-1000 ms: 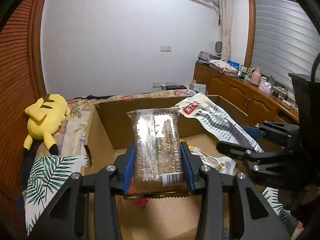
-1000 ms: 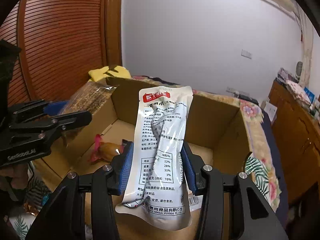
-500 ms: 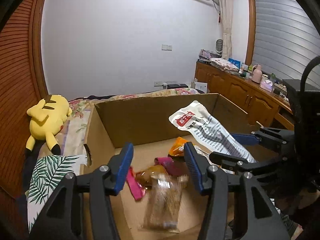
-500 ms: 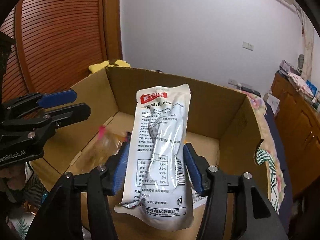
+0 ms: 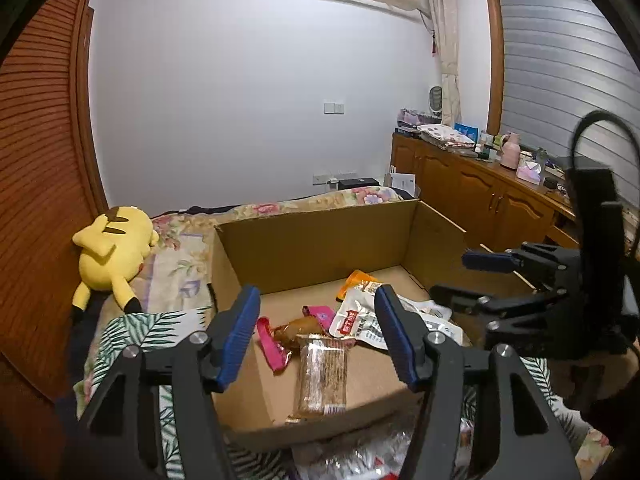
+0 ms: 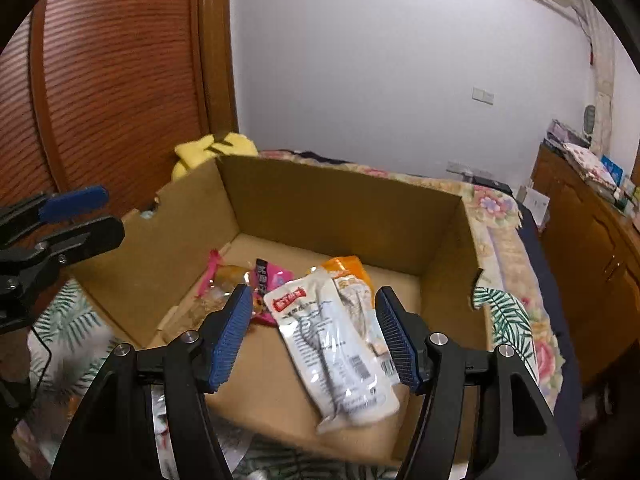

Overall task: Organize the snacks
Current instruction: 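Open both tools to release the packs into the box and withdraw, then reach the right tool to the orange foil pouch while the left tool approaches the gold candy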

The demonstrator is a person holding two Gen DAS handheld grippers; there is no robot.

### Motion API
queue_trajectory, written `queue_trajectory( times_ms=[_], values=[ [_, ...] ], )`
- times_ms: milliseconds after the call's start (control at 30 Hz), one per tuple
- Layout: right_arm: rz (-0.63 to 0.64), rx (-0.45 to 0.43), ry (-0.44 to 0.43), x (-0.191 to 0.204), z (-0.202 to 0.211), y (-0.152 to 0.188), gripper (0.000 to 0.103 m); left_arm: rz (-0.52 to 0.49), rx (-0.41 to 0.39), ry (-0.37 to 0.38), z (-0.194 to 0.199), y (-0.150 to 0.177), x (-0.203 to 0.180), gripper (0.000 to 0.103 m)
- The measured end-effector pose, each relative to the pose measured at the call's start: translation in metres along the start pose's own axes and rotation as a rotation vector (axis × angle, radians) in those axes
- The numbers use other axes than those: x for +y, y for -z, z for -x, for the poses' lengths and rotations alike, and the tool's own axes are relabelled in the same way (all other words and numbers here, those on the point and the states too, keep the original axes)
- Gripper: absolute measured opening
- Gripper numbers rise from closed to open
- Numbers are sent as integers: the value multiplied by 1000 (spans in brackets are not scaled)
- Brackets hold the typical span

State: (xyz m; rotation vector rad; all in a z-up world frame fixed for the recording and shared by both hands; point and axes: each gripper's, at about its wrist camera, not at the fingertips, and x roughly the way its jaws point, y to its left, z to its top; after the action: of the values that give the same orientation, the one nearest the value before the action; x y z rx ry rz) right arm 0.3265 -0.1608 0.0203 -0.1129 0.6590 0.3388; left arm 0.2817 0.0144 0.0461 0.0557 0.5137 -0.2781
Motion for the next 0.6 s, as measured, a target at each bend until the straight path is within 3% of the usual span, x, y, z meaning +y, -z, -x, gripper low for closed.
queue_trajectory(
  times_ms=[300, 600],
  values=[
    [-21, -67, -56, 16, 78, 40, 65, -16, 4, -1, 46, 23, -4, 61],
    [-50, 4, -82, 27, 83, 94, 64, 4, 44, 17, 70, 62, -3, 61]
  ],
)
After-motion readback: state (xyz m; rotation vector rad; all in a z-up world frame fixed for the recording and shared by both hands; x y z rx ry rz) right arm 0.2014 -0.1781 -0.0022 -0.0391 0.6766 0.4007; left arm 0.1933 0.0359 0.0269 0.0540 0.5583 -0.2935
